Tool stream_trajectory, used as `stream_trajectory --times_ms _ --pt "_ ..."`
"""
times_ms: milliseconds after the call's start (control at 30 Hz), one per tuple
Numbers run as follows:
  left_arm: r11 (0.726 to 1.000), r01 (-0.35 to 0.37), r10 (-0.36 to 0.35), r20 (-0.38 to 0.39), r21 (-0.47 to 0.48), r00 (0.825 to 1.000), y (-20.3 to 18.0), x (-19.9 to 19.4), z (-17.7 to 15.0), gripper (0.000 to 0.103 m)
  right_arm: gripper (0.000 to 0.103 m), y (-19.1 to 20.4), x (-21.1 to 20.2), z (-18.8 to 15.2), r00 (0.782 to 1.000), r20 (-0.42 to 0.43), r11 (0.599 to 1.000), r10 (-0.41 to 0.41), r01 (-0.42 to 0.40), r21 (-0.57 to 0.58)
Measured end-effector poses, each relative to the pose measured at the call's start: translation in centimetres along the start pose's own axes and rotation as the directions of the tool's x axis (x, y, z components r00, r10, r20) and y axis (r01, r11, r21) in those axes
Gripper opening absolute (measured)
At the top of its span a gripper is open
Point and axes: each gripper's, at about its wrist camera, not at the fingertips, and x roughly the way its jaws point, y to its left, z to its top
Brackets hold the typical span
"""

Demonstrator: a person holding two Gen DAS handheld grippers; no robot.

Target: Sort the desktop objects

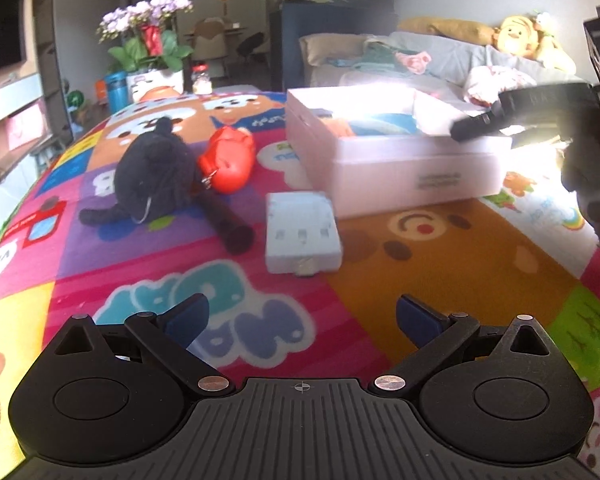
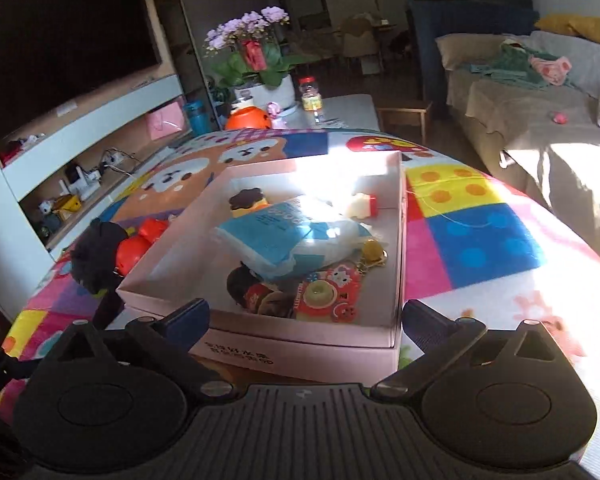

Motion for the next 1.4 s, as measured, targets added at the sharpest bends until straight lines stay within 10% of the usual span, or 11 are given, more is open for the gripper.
stream_trajectory --times_ms 267,567,700,833,1100,1233,1333,1400 --pt "0.98 -0.169 0.173 0.03 -0.105 0.984 3.3 -0.6 0.0 0.102 0.102 8.4 -2.1 -1.5 0.977 0.212 0.959 -0.039 0.096 -0.265" --pt "0.919 -0.266 0.281 0.012 -0.291 0.96 7.8 -1.2 0.1 0.102 0.09 17.3 4.0 -4.9 0.987 -0.103 0.885 0.122 -0.155 -0.44" --pt "0.922 -0.259 0.278 0.029 -0.288 0.96 8.4 -2.0 0.2 0.102 0.052 17.5 6.2 -5.4 0.982 -0.174 0.897 0.077 -0.145 -0.418" --pt "0.932 -0.232 0.253 0.039 -0.278 0.967 8.2 -1.5 0.8 0.102 0.048 15.3 3.7 -5.9 0.978 -0.187 0.905 0.094 -0.162 -0.394" --pt "0.966 -0.149 0.161 0.038 -0.212 0.986 5.4 1.9 2.6 0.102 0.049 8.3 -3.4 -8.4 0.987 -0.151 0.928 -0.061 0.001 -0.372" --pt "0.972 -0.145 0.15 0.014 -0.184 0.989 4.2 4.3 3.8 0.099 0.08 5.2 -4.6 -8.7 0.991 -0.101 0.975 -0.082 0.059 -0.214" --pt "0.974 -0.167 0.166 -0.021 -0.151 0.986 3.5 5.6 4.4 0.073 0.086 4.6 -4.3 -9.5 0.993 -0.071 0.982 -0.094 0.08 -0.174" --pt "0.973 -0.181 0.178 -0.034 -0.143 0.984 3.3 6.1 4.4 0.073 0.092 4.6 -3.9 -9.4 0.993 -0.08 0.981 -0.091 0.075 -0.18"
